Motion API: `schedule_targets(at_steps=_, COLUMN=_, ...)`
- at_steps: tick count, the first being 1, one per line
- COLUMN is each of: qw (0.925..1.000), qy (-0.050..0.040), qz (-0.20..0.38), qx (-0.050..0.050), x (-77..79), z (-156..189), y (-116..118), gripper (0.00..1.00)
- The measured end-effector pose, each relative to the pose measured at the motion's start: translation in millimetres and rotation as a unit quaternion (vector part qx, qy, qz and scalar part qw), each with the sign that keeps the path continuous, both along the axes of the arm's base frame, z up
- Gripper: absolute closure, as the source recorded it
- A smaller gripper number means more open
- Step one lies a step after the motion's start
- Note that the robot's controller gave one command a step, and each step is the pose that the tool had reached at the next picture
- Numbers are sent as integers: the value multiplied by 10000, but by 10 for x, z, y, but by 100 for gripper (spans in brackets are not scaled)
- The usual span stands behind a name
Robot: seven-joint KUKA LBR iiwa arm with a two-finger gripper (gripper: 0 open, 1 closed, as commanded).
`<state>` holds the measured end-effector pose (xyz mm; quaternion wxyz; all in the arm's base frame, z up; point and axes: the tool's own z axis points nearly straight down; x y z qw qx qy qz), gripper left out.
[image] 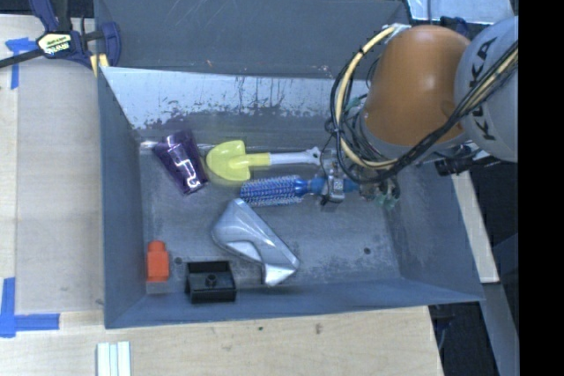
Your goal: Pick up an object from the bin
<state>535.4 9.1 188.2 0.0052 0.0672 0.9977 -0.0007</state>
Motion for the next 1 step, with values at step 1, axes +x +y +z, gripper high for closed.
schedule_targets(at_steps=1, qw=10000, qy=0, qz=-4, qx=0, x=33, z=846, y=-1, gripper=100)
